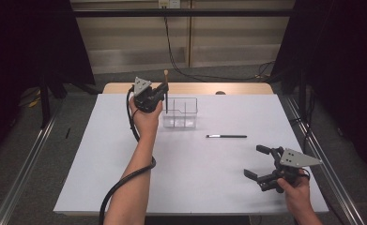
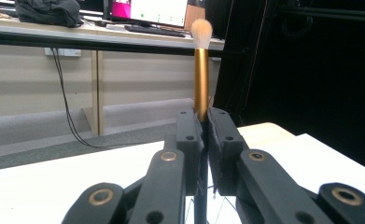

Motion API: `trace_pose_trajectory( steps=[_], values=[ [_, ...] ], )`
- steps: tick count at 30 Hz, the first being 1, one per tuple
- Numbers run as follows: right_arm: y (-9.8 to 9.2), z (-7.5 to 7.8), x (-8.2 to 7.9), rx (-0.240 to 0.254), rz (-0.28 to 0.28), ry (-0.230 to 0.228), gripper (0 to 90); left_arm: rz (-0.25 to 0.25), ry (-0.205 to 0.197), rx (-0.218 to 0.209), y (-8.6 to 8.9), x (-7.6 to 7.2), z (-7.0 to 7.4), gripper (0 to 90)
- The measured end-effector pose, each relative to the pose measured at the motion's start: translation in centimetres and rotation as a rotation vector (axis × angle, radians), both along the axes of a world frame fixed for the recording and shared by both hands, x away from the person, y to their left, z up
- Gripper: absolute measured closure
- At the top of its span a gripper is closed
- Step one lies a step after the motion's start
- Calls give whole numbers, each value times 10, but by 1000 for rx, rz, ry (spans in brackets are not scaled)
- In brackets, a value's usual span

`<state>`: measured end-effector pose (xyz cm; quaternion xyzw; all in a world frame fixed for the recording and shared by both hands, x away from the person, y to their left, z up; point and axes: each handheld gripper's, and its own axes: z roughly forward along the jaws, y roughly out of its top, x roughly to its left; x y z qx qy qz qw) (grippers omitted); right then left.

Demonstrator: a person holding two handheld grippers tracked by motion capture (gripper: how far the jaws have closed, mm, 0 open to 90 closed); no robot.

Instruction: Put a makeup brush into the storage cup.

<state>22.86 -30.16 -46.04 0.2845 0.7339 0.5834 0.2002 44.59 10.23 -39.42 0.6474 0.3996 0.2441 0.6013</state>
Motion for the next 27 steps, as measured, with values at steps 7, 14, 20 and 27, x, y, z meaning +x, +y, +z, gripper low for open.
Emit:
trace_pose_trajectory(
  steps=[7, 14, 20, 27],
  values=[
    [0, 0, 0, 1, 0, 0, 0, -1, 3, 5, 0, -1, -2, 839],
    [0, 0, 0, 0, 0, 0, 0, -1, 7, 5, -1, -2, -3, 838],
    [0, 0, 0, 0, 0, 0, 0, -1, 9, 3, -1, -2, -3, 838],
    [0, 0, 0, 1, 3, -1, 0, 3, 16, -4, 0, -3, -5, 837]
  ],
)
